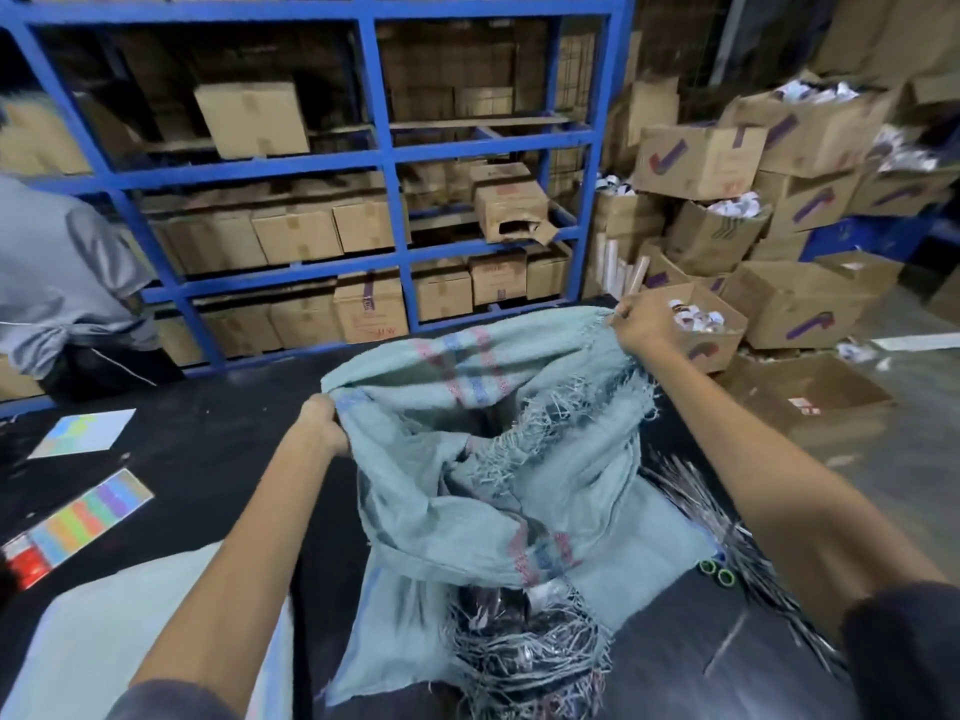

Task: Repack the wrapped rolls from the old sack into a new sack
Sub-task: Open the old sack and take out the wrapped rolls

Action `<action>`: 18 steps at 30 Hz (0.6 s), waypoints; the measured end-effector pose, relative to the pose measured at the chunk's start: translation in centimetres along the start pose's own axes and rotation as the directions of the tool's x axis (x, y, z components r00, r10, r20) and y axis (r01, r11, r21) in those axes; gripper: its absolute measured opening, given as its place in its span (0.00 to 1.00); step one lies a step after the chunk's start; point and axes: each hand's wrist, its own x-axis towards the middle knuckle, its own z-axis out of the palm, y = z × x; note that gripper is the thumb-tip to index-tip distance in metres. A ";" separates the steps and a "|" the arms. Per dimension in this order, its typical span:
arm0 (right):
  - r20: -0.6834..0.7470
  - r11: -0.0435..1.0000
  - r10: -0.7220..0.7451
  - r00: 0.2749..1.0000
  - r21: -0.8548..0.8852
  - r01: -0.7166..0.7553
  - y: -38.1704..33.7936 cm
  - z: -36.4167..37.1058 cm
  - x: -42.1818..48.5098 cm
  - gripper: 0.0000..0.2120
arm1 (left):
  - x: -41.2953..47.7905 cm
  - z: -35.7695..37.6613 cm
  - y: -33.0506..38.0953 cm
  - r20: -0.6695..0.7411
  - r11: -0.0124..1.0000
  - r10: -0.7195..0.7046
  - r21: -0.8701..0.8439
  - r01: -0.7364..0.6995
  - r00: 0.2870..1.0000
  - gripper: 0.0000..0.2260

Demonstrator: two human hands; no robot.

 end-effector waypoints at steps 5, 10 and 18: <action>0.616 0.743 0.163 0.771 0.437 -0.507 3.5 1.6 0.7 0.13 | -2.0 -0.4 1.8 0.188 0.810 0.059 0.566 -0.157 0.980 0.30; 0.694 0.555 -0.008 0.720 0.602 -0.574 6.8 -1.3 0.0 0.33 | 0.2 -7.5 3.7 0.135 0.155 0.308 0.969 -0.190 0.942 0.45; 0.524 0.983 -0.131 0.841 0.177 0.043 6.6 -2.1 1.4 0.45 | 0.3 -11.7 1.8 -0.075 0.206 0.784 0.968 -0.143 0.616 0.09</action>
